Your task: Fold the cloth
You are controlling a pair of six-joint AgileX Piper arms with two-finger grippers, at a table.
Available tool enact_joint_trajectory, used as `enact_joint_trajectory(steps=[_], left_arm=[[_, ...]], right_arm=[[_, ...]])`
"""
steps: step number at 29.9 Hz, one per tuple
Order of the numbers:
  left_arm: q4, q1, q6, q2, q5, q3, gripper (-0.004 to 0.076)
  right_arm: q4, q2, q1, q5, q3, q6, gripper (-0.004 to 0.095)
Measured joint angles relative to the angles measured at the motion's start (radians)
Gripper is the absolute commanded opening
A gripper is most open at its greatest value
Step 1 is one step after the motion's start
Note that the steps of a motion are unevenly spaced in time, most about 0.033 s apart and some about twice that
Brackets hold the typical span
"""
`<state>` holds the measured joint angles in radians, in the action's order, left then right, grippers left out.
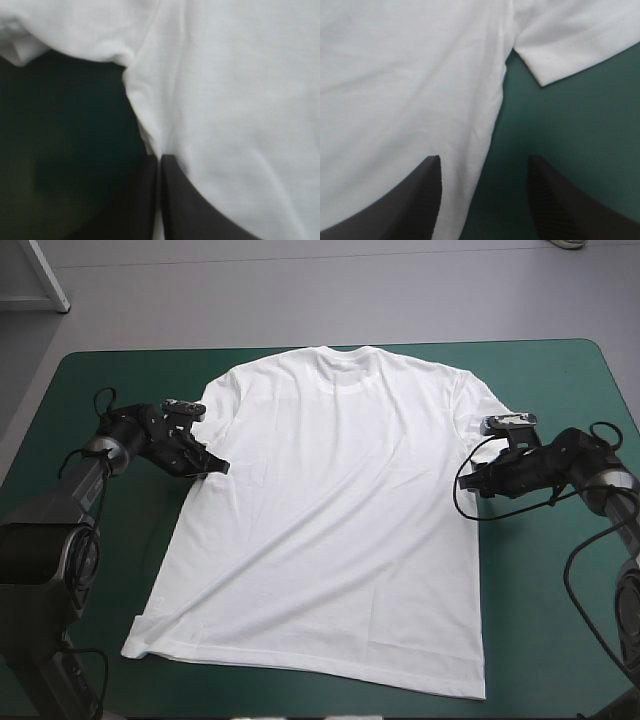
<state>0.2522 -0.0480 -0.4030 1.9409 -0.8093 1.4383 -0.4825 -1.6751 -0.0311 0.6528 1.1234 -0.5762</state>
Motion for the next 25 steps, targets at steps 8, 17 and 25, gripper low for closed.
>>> enact_joint_trajectory(steps=[8,17,25], left_arm=[[0.000,0.000,-0.001,0.000,0.001,0.000,0.0019],[-0.001,-0.001,-0.007,0.000,0.004,0.000,0.0019],[-0.001,-0.001,-0.007,-0.013,0.010,0.004,0.0019]], right_arm=[[0.117,-0.077,0.103,-0.072,0.018,0.116,0.0489],[0.119,-0.103,0.107,-0.065,0.036,0.131,-0.0002],[0.121,-0.084,0.108,-0.071,0.039,0.128,-0.0002]])
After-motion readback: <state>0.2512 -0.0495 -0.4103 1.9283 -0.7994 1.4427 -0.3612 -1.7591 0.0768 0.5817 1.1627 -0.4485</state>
